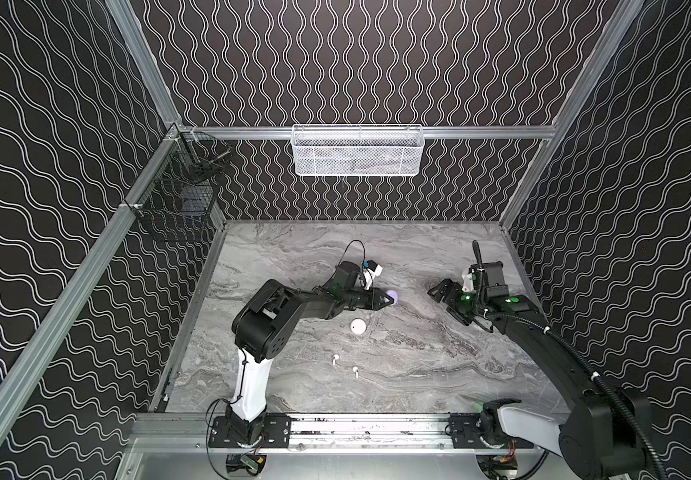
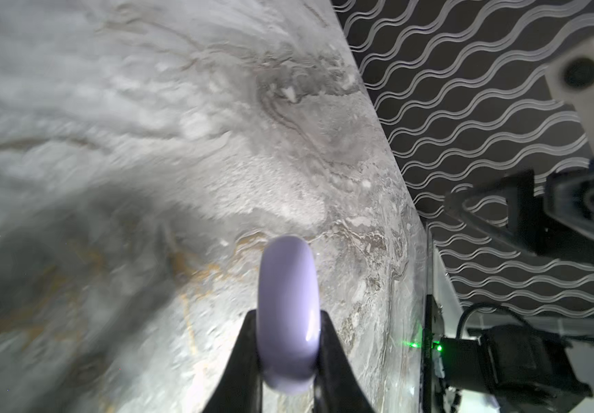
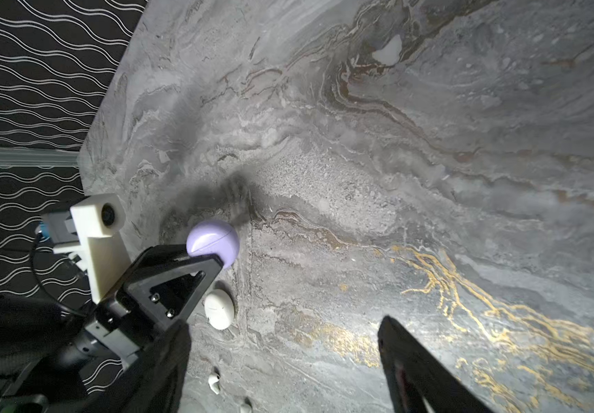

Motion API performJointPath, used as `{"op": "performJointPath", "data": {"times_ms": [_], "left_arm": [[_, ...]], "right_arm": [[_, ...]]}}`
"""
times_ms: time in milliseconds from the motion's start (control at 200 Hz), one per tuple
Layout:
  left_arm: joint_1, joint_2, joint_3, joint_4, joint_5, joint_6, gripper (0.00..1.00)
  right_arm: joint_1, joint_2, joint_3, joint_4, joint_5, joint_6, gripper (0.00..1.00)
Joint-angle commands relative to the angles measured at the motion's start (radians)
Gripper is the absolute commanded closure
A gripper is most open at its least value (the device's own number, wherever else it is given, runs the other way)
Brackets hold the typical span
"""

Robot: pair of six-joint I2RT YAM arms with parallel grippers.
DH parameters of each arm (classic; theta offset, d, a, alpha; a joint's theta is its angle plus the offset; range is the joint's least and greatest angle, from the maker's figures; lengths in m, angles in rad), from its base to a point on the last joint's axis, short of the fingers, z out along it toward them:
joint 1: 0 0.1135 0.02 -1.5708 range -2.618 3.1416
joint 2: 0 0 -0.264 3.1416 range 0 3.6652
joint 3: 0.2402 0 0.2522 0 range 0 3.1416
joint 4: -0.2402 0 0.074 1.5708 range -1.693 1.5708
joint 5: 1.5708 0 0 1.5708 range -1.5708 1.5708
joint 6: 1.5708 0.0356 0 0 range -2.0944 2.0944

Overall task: Insert the wireless bluetooth earbuds into the charging case
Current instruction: 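Carry the lavender case farther from the robot with the left gripper and set it down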

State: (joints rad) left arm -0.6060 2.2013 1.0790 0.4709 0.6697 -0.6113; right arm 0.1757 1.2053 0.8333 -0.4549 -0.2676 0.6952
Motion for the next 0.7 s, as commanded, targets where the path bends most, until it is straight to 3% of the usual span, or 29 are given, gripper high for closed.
{"op": "performJointPath", "data": {"times_ms": [0,325,696], "left_arm": [[0.026,0.019,-0.019,0.119,0.037,-0.081,1.0],[0.101,0.075,-0.013,0.15,0.049,-0.114,1.0],[0.134,0.11,0.026,0.055,0.058,-0.066,0.97]], "right_arm": [[0.001,0.01,-0.017,0.037,-0.011,-0.016,0.15],[0.003,0.018,-0.037,0.058,-0.024,-0.027,0.15],[0.014,-0.01,-0.074,0.102,-0.026,-0.037,0.15]]}}
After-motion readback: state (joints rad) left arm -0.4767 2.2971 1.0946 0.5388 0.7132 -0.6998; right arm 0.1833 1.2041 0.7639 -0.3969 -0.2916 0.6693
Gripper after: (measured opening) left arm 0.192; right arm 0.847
